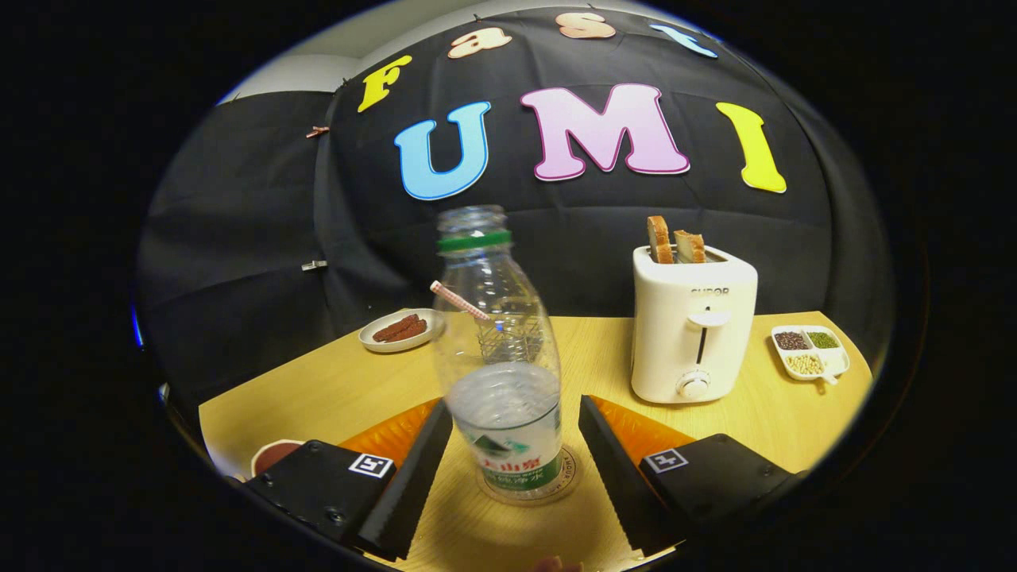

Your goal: Take the bottle from table, then pour the juice into the cup, finally place the bottle on the coaster

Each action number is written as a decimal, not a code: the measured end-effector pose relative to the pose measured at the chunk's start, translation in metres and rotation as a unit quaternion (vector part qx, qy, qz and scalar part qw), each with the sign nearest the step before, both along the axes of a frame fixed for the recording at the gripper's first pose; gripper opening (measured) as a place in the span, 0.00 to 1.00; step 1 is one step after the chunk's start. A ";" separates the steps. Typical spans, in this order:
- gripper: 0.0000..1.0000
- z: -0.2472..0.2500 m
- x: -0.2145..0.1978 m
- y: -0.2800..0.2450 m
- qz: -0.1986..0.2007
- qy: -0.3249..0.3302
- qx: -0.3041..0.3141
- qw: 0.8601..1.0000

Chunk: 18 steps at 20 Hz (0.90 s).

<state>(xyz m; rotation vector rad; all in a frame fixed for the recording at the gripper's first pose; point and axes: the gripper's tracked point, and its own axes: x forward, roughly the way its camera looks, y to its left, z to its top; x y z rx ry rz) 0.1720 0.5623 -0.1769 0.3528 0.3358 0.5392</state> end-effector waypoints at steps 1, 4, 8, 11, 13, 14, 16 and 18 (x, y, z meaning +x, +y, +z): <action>0.98 0.005 -0.005 -0.005 0.000 -0.001 -0.002 1.000; 0.98 0.023 -0.024 -0.021 0.004 -0.010 -0.012 1.000; 0.98 0.052 -0.051 -0.044 0.009 -0.008 -0.027 1.000; 0.98 0.087 -0.065 -0.068 -0.003 -0.014 -0.052 0.999; 0.98 0.113 -0.071 -0.084 -0.016 -0.021 -0.060 0.998; 0.98 0.127 -0.072 -0.093 -0.026 -0.019 -0.062 0.998; 0.98 0.153 -0.075 -0.110 -0.042 -0.021 -0.066 0.997; 0.98 0.177 -0.076 -0.131 -0.064 -0.030 -0.076 0.995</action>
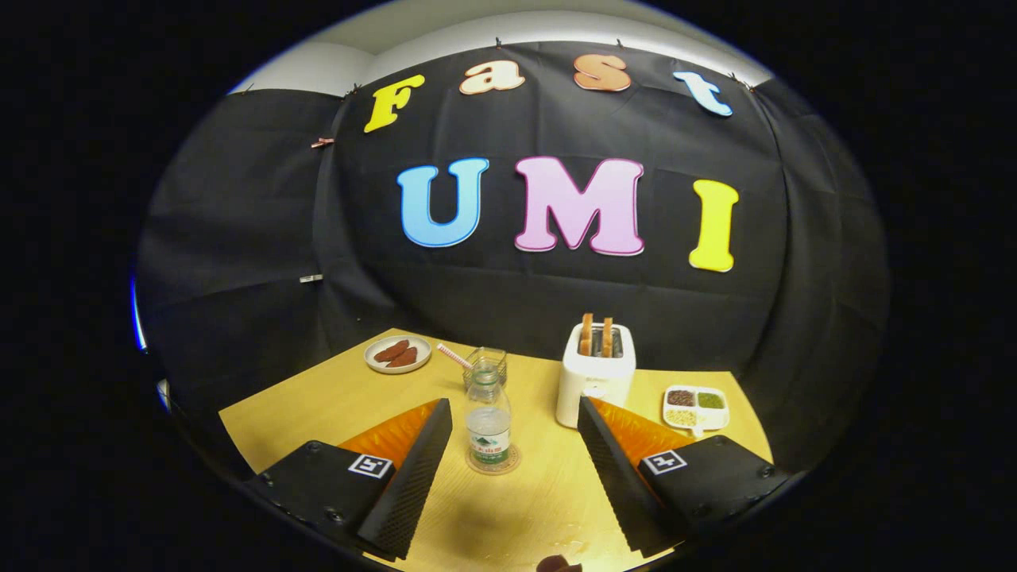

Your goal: Take the bottle from table, then pour the juice into the cup, finally place the bottle on the coaster

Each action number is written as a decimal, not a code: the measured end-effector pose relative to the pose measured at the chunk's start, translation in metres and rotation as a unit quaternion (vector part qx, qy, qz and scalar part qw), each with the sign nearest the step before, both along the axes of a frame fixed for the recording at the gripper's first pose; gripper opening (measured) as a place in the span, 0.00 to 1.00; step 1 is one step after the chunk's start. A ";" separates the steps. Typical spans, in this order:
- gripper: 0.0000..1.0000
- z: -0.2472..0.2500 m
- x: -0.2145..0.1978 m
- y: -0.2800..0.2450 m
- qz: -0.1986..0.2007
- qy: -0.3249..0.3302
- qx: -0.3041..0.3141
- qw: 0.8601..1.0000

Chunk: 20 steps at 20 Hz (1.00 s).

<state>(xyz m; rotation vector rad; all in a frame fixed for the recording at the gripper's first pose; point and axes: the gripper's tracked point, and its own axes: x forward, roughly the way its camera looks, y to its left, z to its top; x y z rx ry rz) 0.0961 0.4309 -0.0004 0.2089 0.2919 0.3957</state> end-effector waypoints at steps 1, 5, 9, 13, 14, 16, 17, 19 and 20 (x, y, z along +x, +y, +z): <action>0.98 0.010 -0.001 -0.010 -0.008 -0.007 -0.001 1.000; 0.98 0.038 -0.014 -0.040 -0.034 -0.013 -0.029 0.999; 0.97 0.057 -0.031 -0.062 -0.058 -0.013 -0.027 0.998; 0.96 0.080 -0.044 -0.081 -0.079 -0.031 -0.023 0.996; 0.96 0.085 -0.046 -0.085 -0.085 -0.036 -0.022 0.995; 0.96 0.093 -0.051 -0.094 -0.096 -0.047 -0.026 0.994; 0.96 0.095 -0.053 -0.099 -0.102 -0.051 -0.029 0.993; 0.96 0.099 -0.057 -0.105 -0.109 -0.055 -0.031 0.992; 0.96 0.099 -0.060 -0.106 -0.110 -0.055 -0.031 0.992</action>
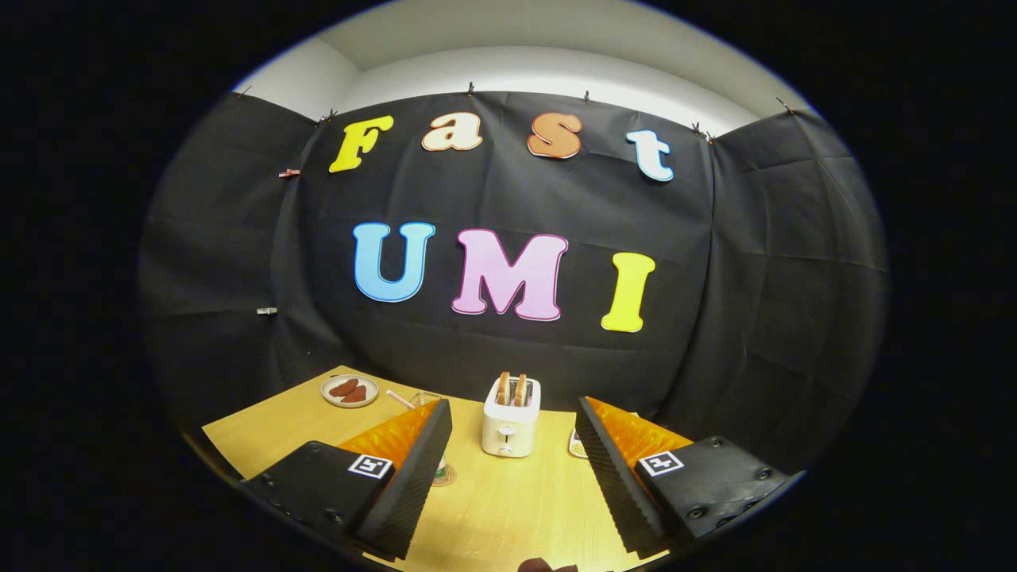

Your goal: Take the bottle from table, then pour the juice into the cup, finally place the bottle on the coaster

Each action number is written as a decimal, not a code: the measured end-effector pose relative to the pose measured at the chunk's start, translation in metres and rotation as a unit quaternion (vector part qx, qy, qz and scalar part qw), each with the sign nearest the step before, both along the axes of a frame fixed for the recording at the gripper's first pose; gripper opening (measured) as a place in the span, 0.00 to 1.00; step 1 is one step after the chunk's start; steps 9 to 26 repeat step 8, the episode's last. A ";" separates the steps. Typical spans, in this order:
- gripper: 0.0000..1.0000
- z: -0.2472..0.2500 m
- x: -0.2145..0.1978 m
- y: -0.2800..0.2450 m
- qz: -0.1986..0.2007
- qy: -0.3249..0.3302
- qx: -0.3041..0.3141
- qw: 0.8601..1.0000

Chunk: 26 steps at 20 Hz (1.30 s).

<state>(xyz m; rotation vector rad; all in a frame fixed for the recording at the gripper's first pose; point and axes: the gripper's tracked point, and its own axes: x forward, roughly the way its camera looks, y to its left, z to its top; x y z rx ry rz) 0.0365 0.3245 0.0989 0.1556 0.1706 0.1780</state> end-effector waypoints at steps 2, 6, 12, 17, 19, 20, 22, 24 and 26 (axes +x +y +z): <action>0.96 -0.003 -0.002 -0.004 -0.004 0.001 -0.004 1.000; 0.96 -0.006 -0.005 -0.008 -0.006 0.003 -0.011 1.000; 0.97 -0.008 -0.005 -0.009 -0.008 0.003 -0.014 1.000; 0.97 -0.008 -0.005 -0.009 -0.008 0.003 -0.014 1.000; 0.97 -0.008 -0.005 -0.009 -0.008 0.003 -0.014 1.000; 0.97 -0.008 -0.005 -0.009 -0.008 0.003 -0.014 1.000; 0.97 -0.008 -0.005 -0.009 -0.008 0.003 -0.014 1.000; 0.97 -0.008 -0.005 -0.009 -0.008 0.003 -0.014 1.000; 0.97 -0.008 -0.005 -0.009 -0.008 0.003 -0.014 1.000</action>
